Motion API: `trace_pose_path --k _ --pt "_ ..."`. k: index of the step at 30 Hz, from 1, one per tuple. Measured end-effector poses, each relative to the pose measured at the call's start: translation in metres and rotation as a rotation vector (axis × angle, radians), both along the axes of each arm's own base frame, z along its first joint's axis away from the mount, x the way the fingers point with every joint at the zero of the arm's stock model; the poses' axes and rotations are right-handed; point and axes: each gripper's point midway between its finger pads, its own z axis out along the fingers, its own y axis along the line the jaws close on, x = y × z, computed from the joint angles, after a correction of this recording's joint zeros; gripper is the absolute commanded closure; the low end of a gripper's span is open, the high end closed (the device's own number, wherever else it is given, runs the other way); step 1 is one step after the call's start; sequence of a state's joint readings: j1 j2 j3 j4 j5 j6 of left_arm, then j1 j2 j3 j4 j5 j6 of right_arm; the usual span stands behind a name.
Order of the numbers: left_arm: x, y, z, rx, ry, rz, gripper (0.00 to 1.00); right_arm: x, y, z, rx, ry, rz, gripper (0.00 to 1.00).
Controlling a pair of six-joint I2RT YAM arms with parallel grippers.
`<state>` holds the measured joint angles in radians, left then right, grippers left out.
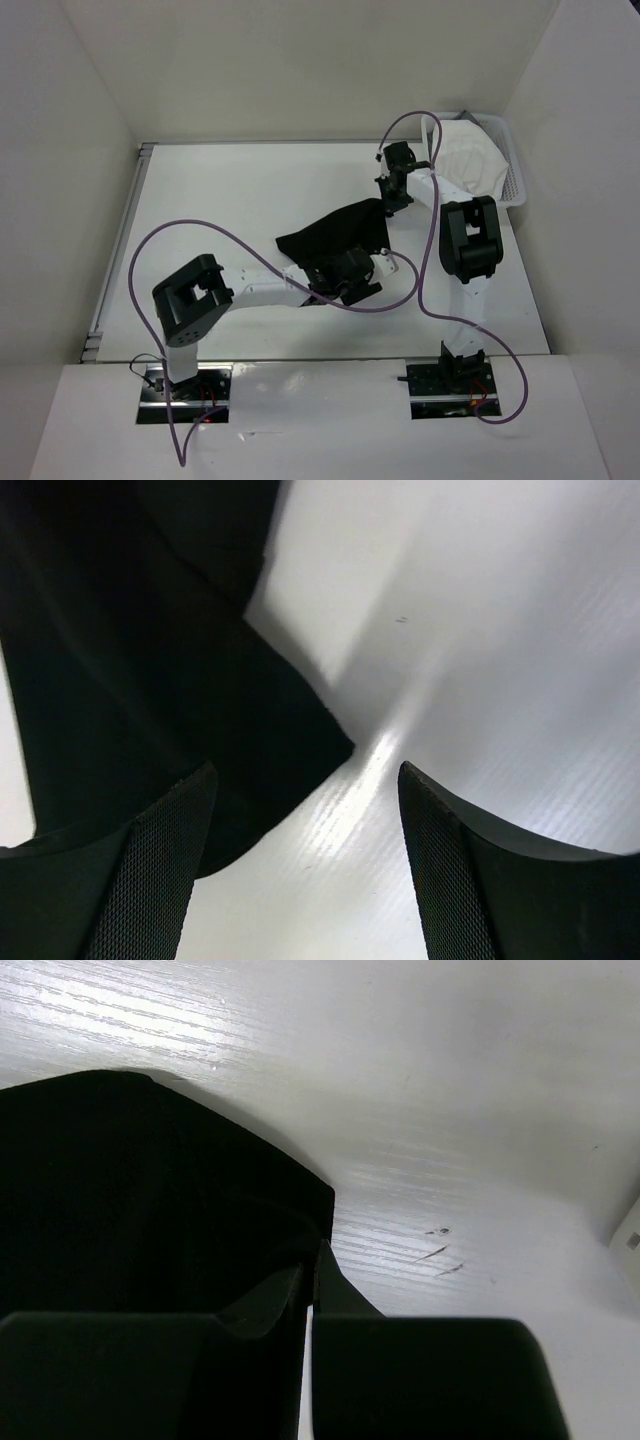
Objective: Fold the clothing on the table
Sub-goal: Flatten the skirt out
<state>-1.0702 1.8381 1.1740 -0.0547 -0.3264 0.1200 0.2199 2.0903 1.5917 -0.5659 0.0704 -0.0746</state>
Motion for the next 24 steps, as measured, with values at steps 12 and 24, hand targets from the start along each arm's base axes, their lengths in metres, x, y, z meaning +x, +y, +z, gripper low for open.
trace_pose_path --k 12,24 --pt "-0.013 -0.002 -0.033 0.053 0.062 -0.018 0.23 0.0 0.0 0.0 0.002 0.0 0.001 1.0" --pt "0.013 0.002 -0.033 0.071 -0.057 0.077 0.39 0.0 0.001 0.0 0.005 0.002 0.004 1.0"
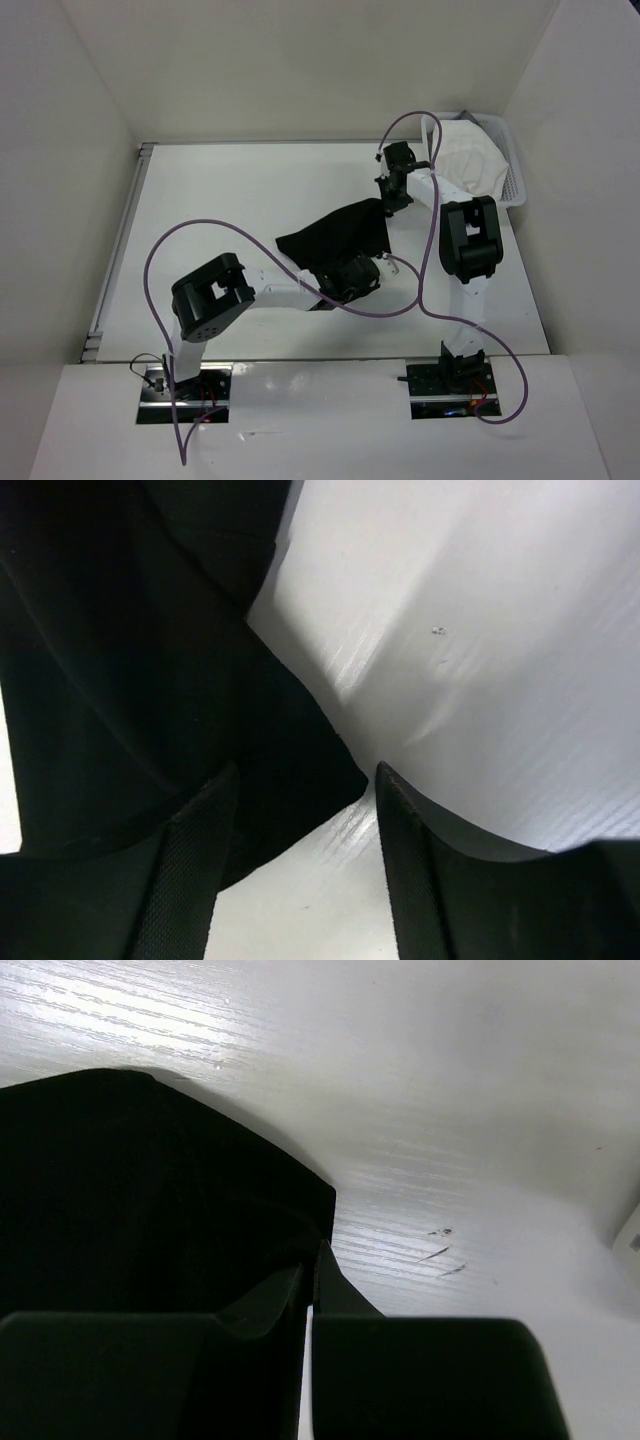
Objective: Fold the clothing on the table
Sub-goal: Flatten the skirt out
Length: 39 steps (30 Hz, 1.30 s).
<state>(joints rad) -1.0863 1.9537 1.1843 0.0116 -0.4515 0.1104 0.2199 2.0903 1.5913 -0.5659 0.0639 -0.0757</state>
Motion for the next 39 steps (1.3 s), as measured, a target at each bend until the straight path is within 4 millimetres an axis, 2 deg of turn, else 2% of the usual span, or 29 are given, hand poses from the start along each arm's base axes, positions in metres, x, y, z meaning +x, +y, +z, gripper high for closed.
trace_pose_path --k 2,6,7,11,15,18,22,27,30,39 --pt "0.001 0.001 -0.001 0.014 -0.009 -0.004 0.43 0.0 0.0 0.0 0.0 0.0 0.0 1.0" --pt "0.0 0.004 -0.005 0.036 -0.003 -0.007 0.62 0.0 0.0 0.0 0.001 0.0 0.0 1.0" --pt "0.0 0.005 -0.006 0.04 -0.001 -0.007 0.71 0.0 0.0 0.0 0.001 0.0 0.0 1.0" --pt "-0.003 0.012 -0.01 0.073 0.013 -0.007 0.87 0.0 0.0 0.0 -0.001 0.0 0.001 1.0" --pt "-0.005 0.02 -0.009 0.099 0.026 -0.002 0.93 -0.001 0.0 0.0 -0.002 0.001 0.004 1.0" --pt "-0.004 0.034 0.0 0.108 0.037 0.013 0.93 -0.001 -0.001 0.002 -0.005 -0.002 0.01 1.0" --pt "0.004 0.054 0.035 0.088 0.003 0.037 0.93 -0.005 -0.002 0.017 -0.005 -0.024 0.019 1.0" --pt "0.013 0.067 0.095 -0.008 -0.077 0.071 0.93 -0.004 -0.003 0.061 0.004 -0.114 0.035 1.0" --pt "0.017 0.076 0.118 -0.037 -0.105 0.083 0.93 -0.007 -0.002 0.086 0.012 -0.163 0.052 1.0" --pt "0.038 0.122 0.175 -0.15 -0.174 0.16 0.93 -0.032 0.007 0.132 0.036 -0.24 0.142 1.0"
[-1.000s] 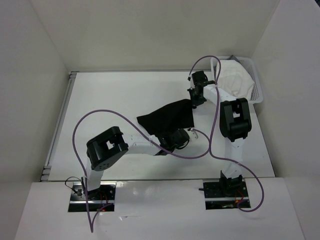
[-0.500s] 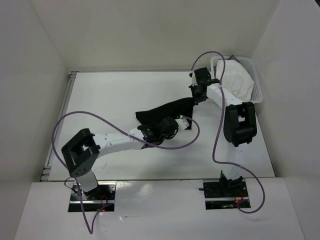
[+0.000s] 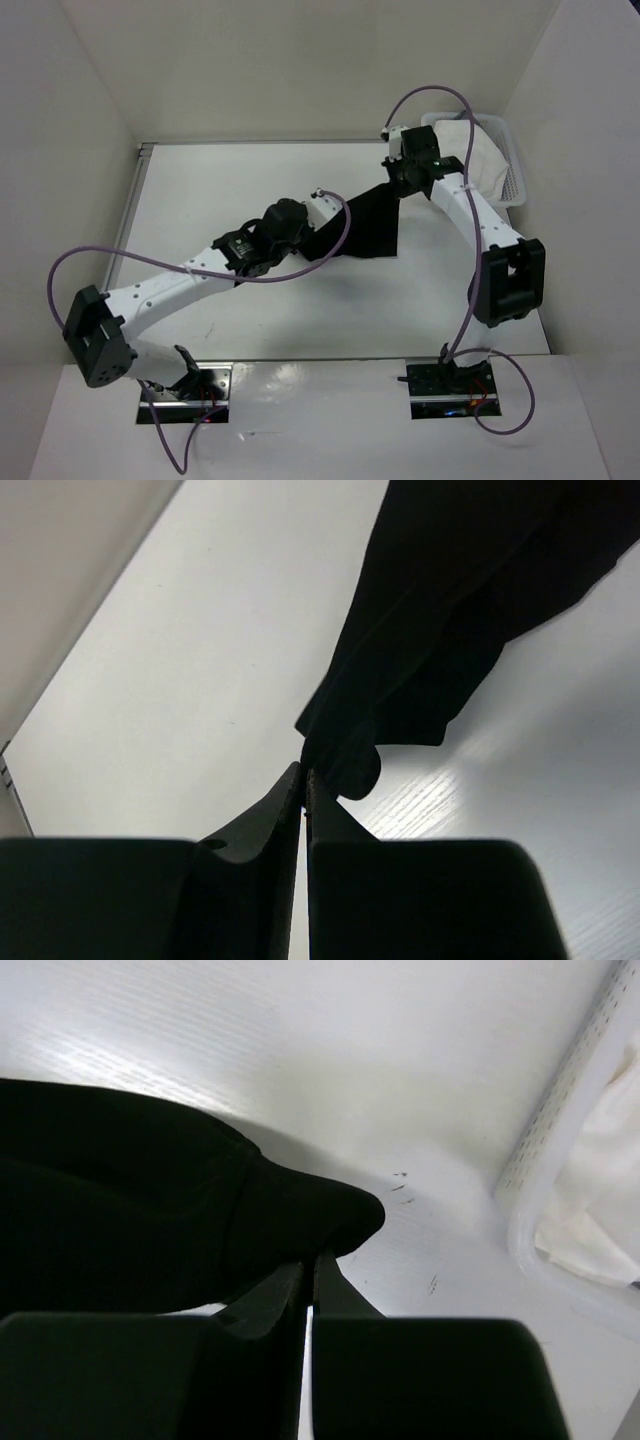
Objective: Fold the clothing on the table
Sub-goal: Flatten the skirt out
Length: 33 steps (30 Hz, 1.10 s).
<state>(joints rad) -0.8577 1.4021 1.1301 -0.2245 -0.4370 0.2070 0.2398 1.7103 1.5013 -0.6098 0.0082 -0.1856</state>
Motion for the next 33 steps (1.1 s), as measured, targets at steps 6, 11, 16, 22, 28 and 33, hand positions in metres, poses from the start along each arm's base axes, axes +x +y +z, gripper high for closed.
trace_pose_path --k 6,11,16,22,28,33 --pt "-0.007 0.024 0.044 -0.081 -0.065 0.005 0.93 -0.022 0.019 0.05 0.031 -0.099 0.093 1.0" --pt "-0.022 0.048 0.071 -0.13 -0.134 -0.013 0.93 -0.051 0.024 0.102 0.068 -0.223 0.162 1.0" --pt "-0.033 0.079 0.092 -0.176 -0.18 -0.002 0.93 -0.088 0.031 0.139 0.091 -0.328 0.244 1.0" --pt "-0.053 0.111 0.129 -0.243 -0.275 -0.006 0.93 -0.129 0.042 0.153 0.127 -0.379 0.367 1.0" --pt "-0.074 0.124 0.146 -0.276 -0.315 -0.059 0.9 -0.165 0.052 0.157 0.17 -0.395 0.495 1.0" --pt "-0.08 0.118 0.124 -0.27 -0.269 -0.11 0.88 -0.176 0.059 0.138 0.18 -0.349 0.553 1.0"
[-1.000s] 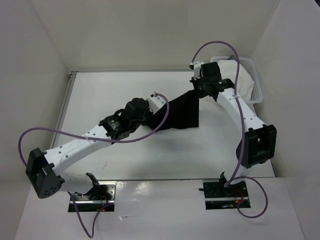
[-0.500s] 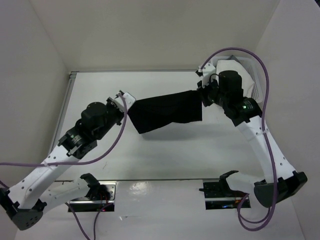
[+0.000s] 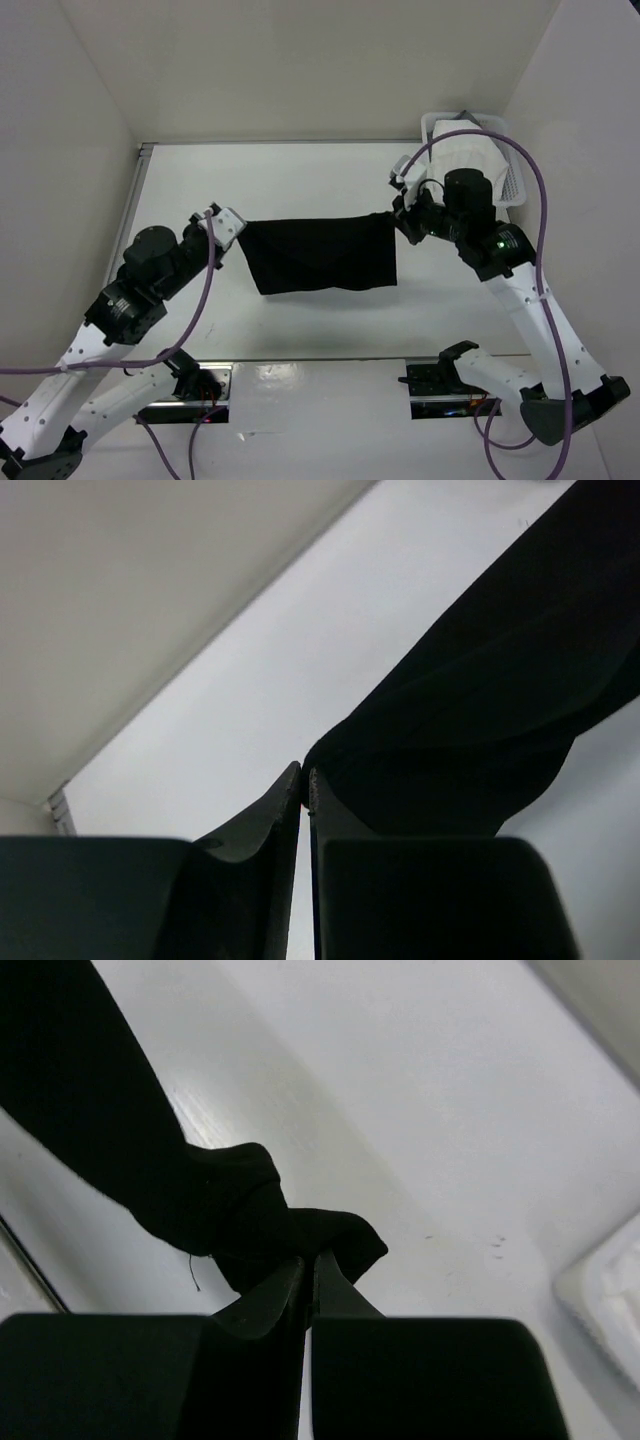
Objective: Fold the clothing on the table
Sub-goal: Flatten the skirt out
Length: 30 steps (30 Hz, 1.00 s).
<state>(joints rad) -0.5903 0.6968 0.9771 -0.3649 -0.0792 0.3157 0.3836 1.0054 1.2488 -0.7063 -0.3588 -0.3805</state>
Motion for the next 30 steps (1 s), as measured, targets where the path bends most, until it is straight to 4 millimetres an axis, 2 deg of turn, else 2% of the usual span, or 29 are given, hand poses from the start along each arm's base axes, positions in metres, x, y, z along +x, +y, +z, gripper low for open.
trace_pose_path --k 3,6,9,11,13,15,19,22,23,24,25,26,27,28,30 --pt "0.005 -0.01 -0.036 0.05 0.083 -0.029 0.88 0.006 0.009 -0.034 -0.044 0.085 0.022 1.0" --pt "0.012 -0.021 -0.078 0.12 0.188 -0.048 0.89 0.018 0.018 -0.079 -0.105 0.196 0.033 1.0" --pt "0.02 -0.027 -0.12 0.203 0.293 -0.049 0.92 0.038 0.022 -0.121 -0.171 0.287 0.013 1.0" --pt "0.028 -0.029 -0.138 0.251 0.331 -0.044 0.92 0.052 0.024 -0.146 -0.213 0.334 -0.005 1.0" --pt "0.036 -0.032 -0.145 0.28 0.343 -0.036 0.92 0.068 0.024 -0.162 -0.237 0.364 -0.025 1.0" --pt "0.049 -0.035 -0.147 0.301 0.336 -0.022 0.93 0.086 0.024 -0.17 -0.241 0.369 -0.045 1.0" --pt "0.081 -0.039 -0.144 0.3 0.312 0.014 0.93 0.129 0.012 -0.169 -0.225 0.334 -0.115 1.0" --pt "0.115 -0.021 -0.144 0.267 0.321 0.087 0.9 0.156 0.003 -0.166 -0.212 0.292 -0.169 0.99" --pt "0.126 -0.011 -0.143 0.253 0.326 0.118 0.75 0.163 -0.001 -0.167 -0.213 0.282 -0.186 0.78" --pt "0.138 0.001 -0.143 0.236 0.329 0.151 0.73 0.168 -0.003 -0.168 -0.211 0.277 -0.206 0.62" --pt "0.149 0.012 -0.143 0.21 0.337 0.186 0.68 0.173 -0.005 -0.168 -0.211 0.267 -0.223 0.55" --pt "0.16 0.025 -0.143 0.191 0.342 0.223 0.55 0.179 -0.006 -0.17 -0.212 0.262 -0.24 0.5" --pt "0.17 0.038 -0.144 0.175 0.346 0.258 0.32 0.184 -0.008 -0.171 -0.212 0.256 -0.257 0.3" --pt "0.179 0.051 -0.144 0.153 0.354 0.295 0.21 0.19 -0.009 -0.173 -0.207 0.254 -0.282 0.23" --pt "0.196 0.076 -0.145 0.105 0.37 0.365 0.03 0.204 -0.014 -0.176 -0.2 0.24 -0.337 0.16"
